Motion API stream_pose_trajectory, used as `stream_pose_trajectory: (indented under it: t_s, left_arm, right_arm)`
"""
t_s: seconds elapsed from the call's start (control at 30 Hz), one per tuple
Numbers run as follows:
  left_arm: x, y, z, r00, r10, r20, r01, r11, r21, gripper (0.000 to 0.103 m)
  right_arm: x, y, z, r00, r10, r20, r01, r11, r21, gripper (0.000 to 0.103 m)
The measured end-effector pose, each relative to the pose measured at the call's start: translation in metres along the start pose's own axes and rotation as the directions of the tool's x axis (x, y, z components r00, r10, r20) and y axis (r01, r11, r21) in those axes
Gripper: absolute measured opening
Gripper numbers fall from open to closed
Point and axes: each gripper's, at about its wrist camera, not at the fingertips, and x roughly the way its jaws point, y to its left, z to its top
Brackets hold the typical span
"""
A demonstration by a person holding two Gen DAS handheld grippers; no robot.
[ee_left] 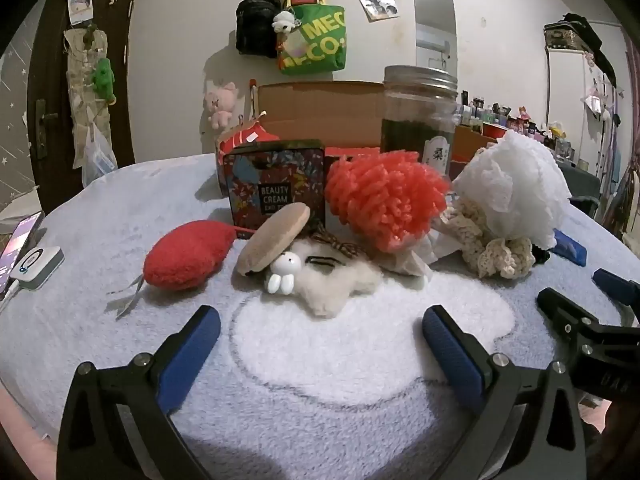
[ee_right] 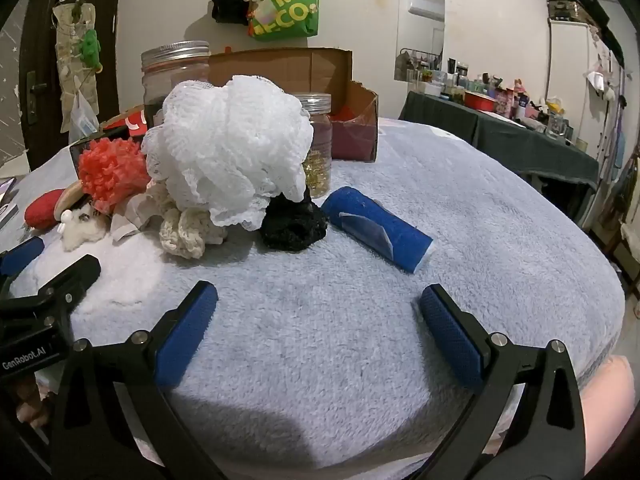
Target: Organize soft objects
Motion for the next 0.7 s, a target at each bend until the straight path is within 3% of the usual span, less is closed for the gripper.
stream_pose_trajectory:
  t_s: [0.7]
  left_arm:
    - [0.0056,0.0017,-0.0053,1.0,-0.001,-0.009,0.001,1.0,0.001,0.103]
  right_arm:
    - [0.0003,0.0005,-0.0001,1.0,-0.002,0.003,0.002,1.0,-0.003,0.103]
